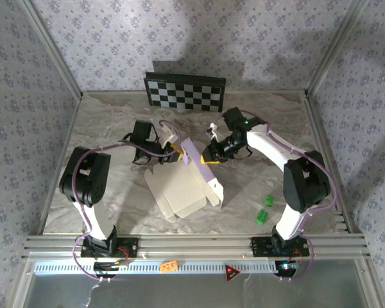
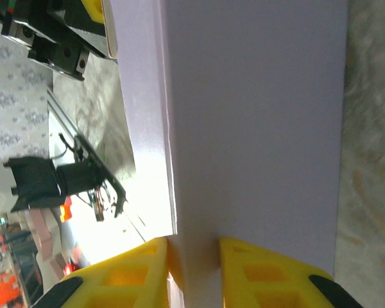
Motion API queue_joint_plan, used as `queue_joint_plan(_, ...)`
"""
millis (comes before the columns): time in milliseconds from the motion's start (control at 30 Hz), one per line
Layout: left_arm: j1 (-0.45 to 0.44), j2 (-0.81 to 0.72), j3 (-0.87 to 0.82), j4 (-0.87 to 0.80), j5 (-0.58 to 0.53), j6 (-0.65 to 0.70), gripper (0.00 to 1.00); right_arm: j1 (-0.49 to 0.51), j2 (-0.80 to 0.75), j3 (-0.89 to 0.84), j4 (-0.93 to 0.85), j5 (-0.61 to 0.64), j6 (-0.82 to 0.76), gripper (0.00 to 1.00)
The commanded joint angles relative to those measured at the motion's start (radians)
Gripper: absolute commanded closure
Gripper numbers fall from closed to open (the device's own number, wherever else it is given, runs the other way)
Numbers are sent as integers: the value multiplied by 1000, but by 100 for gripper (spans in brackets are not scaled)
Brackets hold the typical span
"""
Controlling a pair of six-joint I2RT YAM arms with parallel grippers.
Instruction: Fold the paper box
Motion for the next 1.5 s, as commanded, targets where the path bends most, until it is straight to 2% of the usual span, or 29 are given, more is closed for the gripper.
queue_joint_plan(0,-72,-86,-79,-31,83,-13,74,28,-13,-42,-75,47,-74,76)
queue_joint_plan(200,-110,-202,-207,15,23,-46,74,26,-66,-96,-100,68,-83,76)
queue_joint_plan(300,-110,-219,-229,42,-47,-49,68,19,-63,-96,-118,72,-103,76)
queue_joint_plan(467,-109,-162,-182,33,-97,-16,59,9,-36,-72,-133,77,-121,76)
queue_joint_plan(667,-111,-74,-119,46,-64,-13,58,3,-21,-58,-127,77,-124,77)
queue_joint_plan(767,-115,-55,-107,66,-47,-18,60,3,-15,-52,-130,78,-124,78)
queue_joint_plan(867,-120,-51,-104,70,-56,-18,67,1,-17,-49,-129,85,-118,77)
queue_joint_plan(1033,-127,-73,-150,106,-104,-24,76,-7,-33,-47,-115,89,-95,77)
queue_joint_plan(1267,-133,-100,-195,119,-170,-17,81,-29,-66,-40,-97,41,-49,55)
queue_joint_plan(1467,-149,-101,-211,143,-232,-19,81,-40,-86,-38,-63,4,-19,50)
